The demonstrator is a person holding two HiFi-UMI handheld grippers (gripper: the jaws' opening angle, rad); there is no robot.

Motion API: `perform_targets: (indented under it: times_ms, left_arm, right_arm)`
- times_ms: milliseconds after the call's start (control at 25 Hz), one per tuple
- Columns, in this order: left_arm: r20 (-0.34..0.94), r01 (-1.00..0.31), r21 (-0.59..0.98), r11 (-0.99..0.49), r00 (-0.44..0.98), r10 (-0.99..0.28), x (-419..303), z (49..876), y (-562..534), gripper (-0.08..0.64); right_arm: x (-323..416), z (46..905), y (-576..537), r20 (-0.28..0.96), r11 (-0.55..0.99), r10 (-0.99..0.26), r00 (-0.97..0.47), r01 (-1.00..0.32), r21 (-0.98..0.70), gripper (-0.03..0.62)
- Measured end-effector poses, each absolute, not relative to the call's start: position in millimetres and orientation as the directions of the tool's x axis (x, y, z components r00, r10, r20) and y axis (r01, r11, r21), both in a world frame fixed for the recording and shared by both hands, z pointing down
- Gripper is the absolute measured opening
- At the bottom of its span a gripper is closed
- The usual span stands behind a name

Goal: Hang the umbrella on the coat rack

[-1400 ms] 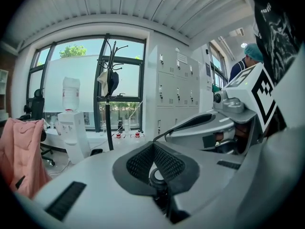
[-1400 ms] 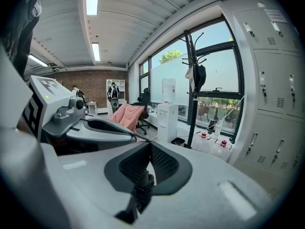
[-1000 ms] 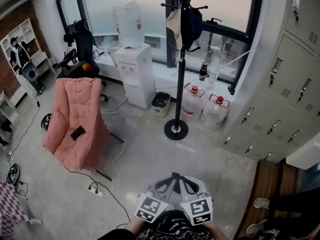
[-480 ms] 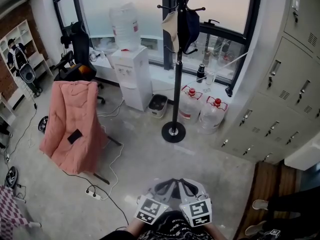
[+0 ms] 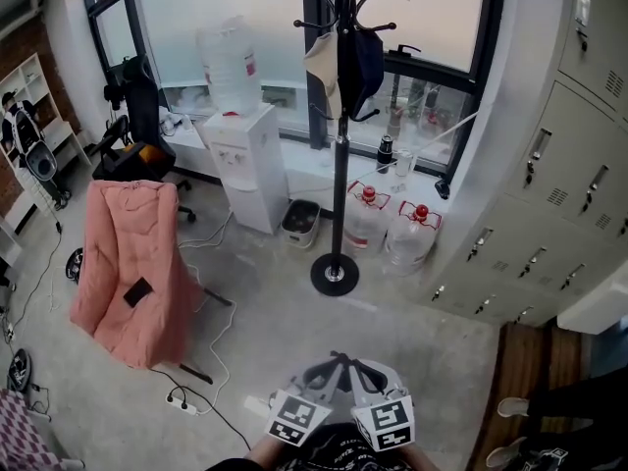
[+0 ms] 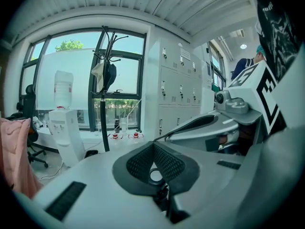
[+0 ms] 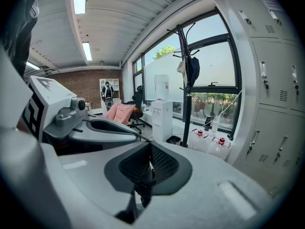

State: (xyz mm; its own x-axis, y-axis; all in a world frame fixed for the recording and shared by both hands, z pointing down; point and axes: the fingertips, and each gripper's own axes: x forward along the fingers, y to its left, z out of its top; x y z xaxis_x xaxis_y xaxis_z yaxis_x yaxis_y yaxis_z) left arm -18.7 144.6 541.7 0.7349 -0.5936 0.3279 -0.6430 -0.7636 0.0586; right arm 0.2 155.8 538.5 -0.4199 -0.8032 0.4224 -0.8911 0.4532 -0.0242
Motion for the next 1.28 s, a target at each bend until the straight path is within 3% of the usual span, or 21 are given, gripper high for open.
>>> perform_targets:
  times_ms: [520, 1280]
  left_arm:
    - [0.318, -0.588, 0.059, -0.807, 0.777, -0.543, -21.5, 526.0, 55.3, 0.009]
    - [0.286, -0.479, 0.059, -0.876, 0.849, -0.445, -29.9, 519.5, -49.8, 0.009]
  right_arm:
    - [-5.4, 526.9, 69.1, 0.425, 0.413, -0.815, -0.394, -0.909, -0.053, 0.005]
    - [-22.1, 521.7, -39.4, 0.413, 0.341, -0.861, -0.297, -0.939, 0.037, 0.005]
